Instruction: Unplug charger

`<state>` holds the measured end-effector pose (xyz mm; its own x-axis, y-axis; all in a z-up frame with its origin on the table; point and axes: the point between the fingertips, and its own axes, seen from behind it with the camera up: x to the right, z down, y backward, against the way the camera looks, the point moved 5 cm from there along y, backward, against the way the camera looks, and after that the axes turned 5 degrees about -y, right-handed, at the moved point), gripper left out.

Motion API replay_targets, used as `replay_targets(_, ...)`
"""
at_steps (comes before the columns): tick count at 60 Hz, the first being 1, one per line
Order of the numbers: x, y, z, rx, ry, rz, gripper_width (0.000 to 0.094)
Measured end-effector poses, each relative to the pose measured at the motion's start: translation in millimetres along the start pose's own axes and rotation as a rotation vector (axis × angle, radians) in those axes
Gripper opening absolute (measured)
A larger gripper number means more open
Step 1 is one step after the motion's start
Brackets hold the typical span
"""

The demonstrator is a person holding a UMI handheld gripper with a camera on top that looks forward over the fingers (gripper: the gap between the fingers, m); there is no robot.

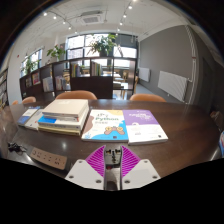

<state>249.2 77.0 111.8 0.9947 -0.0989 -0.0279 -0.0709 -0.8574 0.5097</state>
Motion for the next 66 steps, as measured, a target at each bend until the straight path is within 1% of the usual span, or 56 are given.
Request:
replay_targets(5, 5, -11, 24, -0.056, 0.0, -0.008, 0.017)
replay_targets(10, 4, -23, 43, -0.084, -0.002, -0.025, 0.0207)
replay_targets(16, 3, -23, 53, -0.123, 0.027, -0.032, 0.0269)
replay_targets(17, 3, -21, 51, -0.12, 0.037, -0.03, 0.0299)
replay_targets(23, 1, -1, 25, -0.062, 0.038, -0.015, 0.0571)
replay_targets(25, -2, 11, 12, -0.033, 0.023, -0.017, 0.0624)
replay_targets(29, -9, 43, -14, 0.024, 0.002, -0.016, 0.0696)
replay_targets(38, -24, 140, -60, 0.154, 0.011, 0.009, 0.0809)
replay_targets(46, -43, 231, -66, 0.224, -0.011, 0.014, 0.0814)
replay_targets(52, -61, 288, -49, 0.234, -0.01, 0.004, 0.0813)
replay_targets(58, -78, 331, -20, 0.206, -0.006, -0.01, 0.0815)
replay_targets(59, -82, 339, -8, 0.203, -0.004, -0.01, 0.0819)
replay_targets(66, -97, 377, 33, 0.141, 0.028, -0.026, 0.0815)
